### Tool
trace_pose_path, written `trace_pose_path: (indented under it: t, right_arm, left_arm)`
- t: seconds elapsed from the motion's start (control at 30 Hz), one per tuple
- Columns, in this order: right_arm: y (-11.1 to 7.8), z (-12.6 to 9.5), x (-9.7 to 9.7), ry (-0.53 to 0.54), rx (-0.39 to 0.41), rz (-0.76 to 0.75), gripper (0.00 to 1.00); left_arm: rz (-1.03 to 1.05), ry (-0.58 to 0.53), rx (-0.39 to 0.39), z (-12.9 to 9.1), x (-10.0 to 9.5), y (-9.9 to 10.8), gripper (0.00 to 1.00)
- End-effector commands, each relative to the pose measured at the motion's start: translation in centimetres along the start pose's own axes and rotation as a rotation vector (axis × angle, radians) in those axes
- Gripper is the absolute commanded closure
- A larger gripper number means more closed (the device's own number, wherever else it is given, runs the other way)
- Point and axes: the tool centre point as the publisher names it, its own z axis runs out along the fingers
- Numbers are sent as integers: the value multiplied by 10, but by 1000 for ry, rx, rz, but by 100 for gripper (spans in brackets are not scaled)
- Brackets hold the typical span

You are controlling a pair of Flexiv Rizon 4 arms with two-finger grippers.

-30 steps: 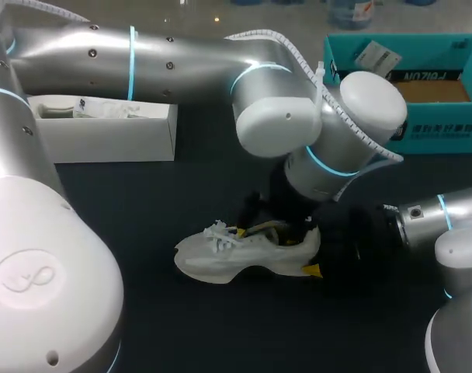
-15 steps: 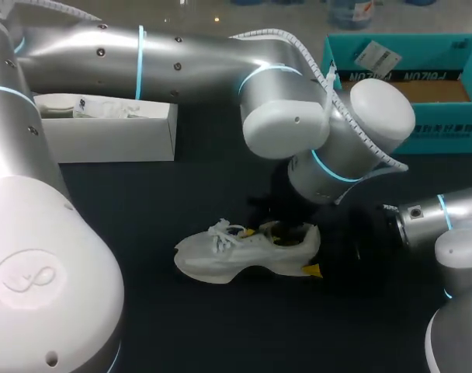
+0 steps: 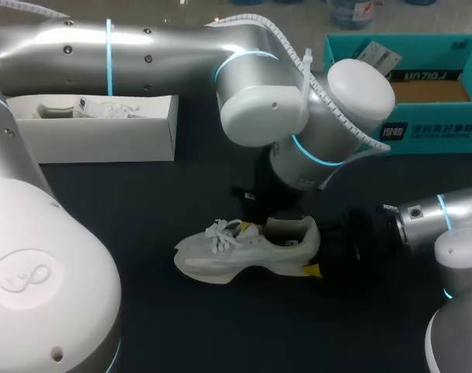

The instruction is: Take the shoe out of the shoebox, open the shoe tongue, remove and reinsert the insole, then place the shoe into the shoebox

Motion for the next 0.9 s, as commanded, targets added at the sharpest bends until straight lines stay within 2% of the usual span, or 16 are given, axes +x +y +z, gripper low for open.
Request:
trace_pose_path:
  t: [0.03,0.27,0.43,0.67,0.7,0.73,0.77,0.83,0.87,0.9]
  right_arm:
    - [-6,5,0,-2,3,0,100]
    - [-6,5,0,-2,3,0,100]
    - [-6,5,0,-2,3,0,100]
    - [-6,5,0,-2,3,0,100]
    - [-6,5,0,-2,3,0,100]
    - [-6,5,0,-2,3,0,100]
    - [-6,5,0,-2,3,0,100]
    - [-6,5,0,-2,3,0,100]
    - [-6,5,0,-2,3,0,100]
    - [-6,5,0,-2,3,0,100]
  left_arm:
    - [-176,44,5,-4,-23,2,100]
    - [-215,72,-10,-4,-48,1,100]
    - [-226,122,-59,0,-66,2,100]
    - [-212,172,-103,-2,-69,6,100]
    - [-204,185,-114,-4,-69,8,89]
    - [-201,196,-121,-5,-69,9,66]
    - [-198,204,-123,-7,-69,10,58]
    - [-185,229,-143,-9,-69,13,48]
    - [-179,238,-149,-10,-69,14,22]
    - [-173,252,-161,-11,-69,15,18]
